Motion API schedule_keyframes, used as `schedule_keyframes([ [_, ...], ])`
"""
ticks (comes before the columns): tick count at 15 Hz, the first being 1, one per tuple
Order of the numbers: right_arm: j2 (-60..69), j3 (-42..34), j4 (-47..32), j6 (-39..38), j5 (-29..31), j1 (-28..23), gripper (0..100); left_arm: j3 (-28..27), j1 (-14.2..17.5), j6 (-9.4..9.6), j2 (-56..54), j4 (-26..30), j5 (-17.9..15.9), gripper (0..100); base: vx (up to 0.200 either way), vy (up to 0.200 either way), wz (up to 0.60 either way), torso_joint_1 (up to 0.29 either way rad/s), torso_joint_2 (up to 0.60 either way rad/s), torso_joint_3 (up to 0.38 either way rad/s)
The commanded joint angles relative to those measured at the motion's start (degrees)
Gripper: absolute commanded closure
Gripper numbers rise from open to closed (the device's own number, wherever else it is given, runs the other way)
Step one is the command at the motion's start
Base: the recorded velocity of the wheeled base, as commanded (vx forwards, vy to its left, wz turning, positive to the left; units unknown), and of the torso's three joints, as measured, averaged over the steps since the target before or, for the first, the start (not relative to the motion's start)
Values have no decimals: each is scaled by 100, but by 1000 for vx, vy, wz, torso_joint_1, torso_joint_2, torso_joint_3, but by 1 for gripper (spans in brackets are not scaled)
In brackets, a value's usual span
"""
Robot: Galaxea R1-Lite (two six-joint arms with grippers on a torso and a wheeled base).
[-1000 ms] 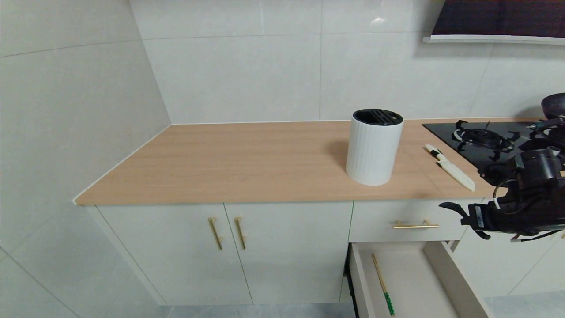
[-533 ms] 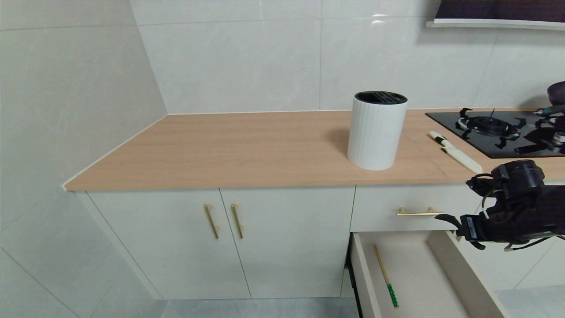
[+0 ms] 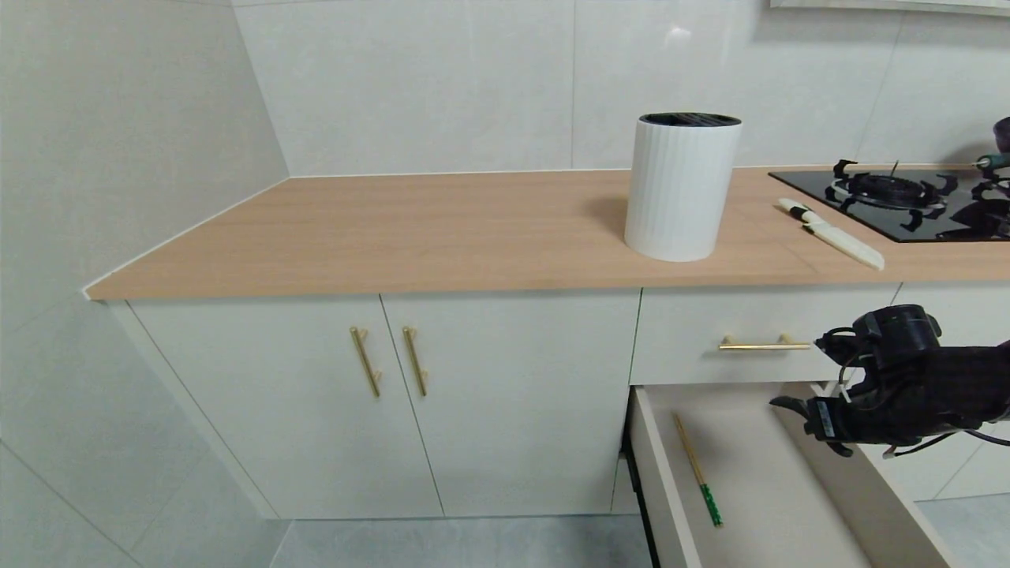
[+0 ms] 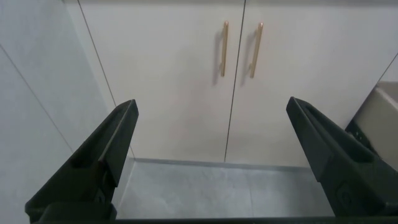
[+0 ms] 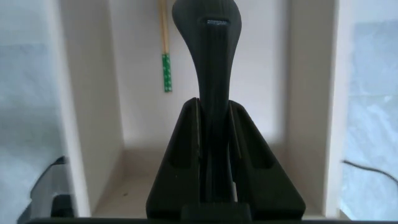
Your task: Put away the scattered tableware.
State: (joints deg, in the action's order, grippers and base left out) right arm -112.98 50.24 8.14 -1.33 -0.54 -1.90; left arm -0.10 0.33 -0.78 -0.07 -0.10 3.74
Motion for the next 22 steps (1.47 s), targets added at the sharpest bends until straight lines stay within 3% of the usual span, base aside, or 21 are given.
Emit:
schedule_keyframes([
  [1,-215,-14,73,1,1,14,100,1,2,-1,7,1,4,0,0,0,0,-144,476,330],
  [13,-233,-49,117,1,71,120,100,1,2,-1,7,1,4,0,0,0,0,-78,396,316],
  [18,-295,-366,1102,-8,71,269,100,1,2,-1,7,1,4,0,0,0,0,1,12,8],
  [20,-567,-673,2192,-8,115,410,100,1,2,-1,7,1,4,0,0,0,0,0,0,0],
  [22,-1077,-656,2552,-8,616,515,100,1,2,-1,7,1,4,0,0,0,0,0,0,0],
])
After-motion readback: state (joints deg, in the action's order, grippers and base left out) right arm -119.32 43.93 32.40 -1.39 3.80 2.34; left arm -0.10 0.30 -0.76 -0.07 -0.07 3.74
